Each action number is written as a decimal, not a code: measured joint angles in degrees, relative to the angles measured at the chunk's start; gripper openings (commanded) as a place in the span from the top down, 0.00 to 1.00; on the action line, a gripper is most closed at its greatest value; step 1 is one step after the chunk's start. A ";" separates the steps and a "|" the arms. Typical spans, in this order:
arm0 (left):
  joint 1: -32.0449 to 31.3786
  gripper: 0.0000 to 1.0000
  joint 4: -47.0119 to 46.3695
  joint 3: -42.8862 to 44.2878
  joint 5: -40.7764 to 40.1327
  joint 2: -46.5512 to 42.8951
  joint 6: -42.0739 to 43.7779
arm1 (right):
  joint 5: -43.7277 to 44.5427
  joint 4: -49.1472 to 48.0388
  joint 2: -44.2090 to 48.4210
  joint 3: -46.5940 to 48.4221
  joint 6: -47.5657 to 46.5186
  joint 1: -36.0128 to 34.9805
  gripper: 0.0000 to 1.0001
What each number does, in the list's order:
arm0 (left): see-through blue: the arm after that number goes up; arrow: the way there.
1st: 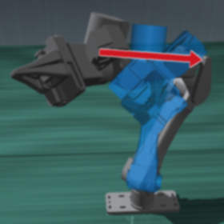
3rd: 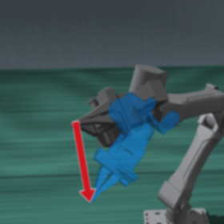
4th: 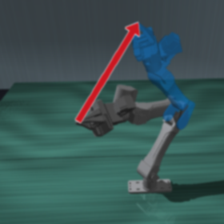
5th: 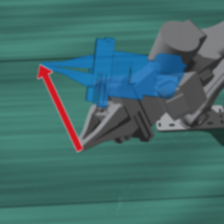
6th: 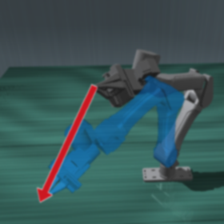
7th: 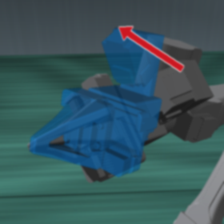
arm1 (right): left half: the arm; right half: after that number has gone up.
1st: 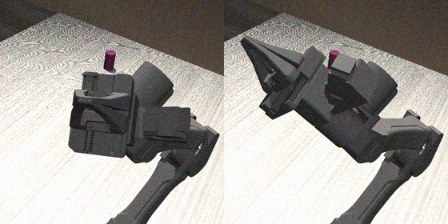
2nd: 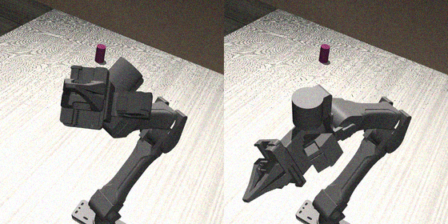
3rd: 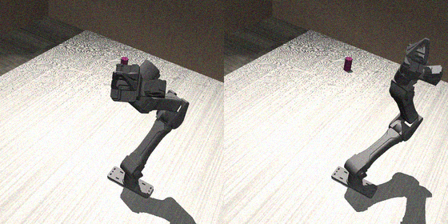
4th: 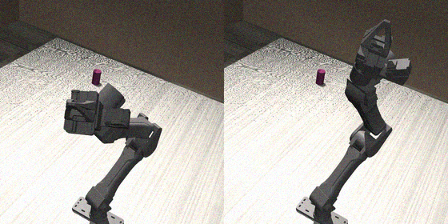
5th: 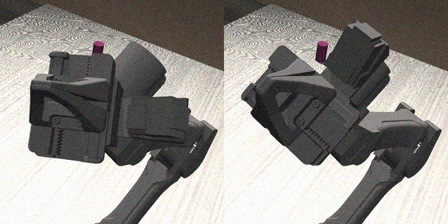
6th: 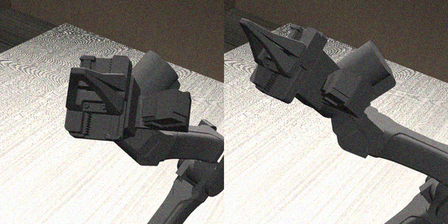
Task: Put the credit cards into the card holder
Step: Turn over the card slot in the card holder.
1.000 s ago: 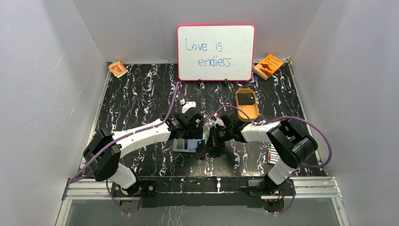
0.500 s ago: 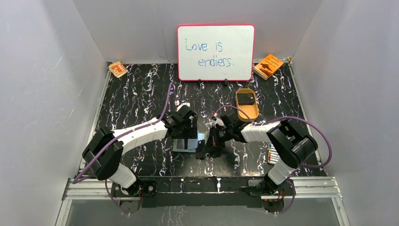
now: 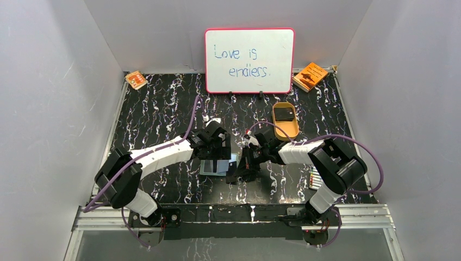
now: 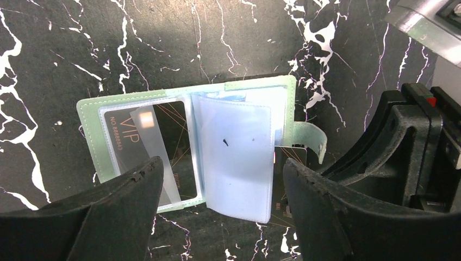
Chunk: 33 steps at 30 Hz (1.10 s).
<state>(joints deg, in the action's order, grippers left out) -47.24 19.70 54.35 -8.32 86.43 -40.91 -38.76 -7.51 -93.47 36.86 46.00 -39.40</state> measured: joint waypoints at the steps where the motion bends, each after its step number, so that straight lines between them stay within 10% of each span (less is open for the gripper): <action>1: 0.00 0.25 0.00 0.00 0.22 0.07 0.04 | 0.00 0.00 0.00 0.00 -0.07 0.00 1.00; 33: 0.22 0.57 -0.28 -1.14 1.31 3.17 0.44 | 2.32 3.54 2.29 0.00 -1.70 -0.02 1.00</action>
<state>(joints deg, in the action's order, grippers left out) -47.03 19.42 53.21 -7.01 89.60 -40.47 -36.45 -3.97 -91.18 36.86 44.29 -39.42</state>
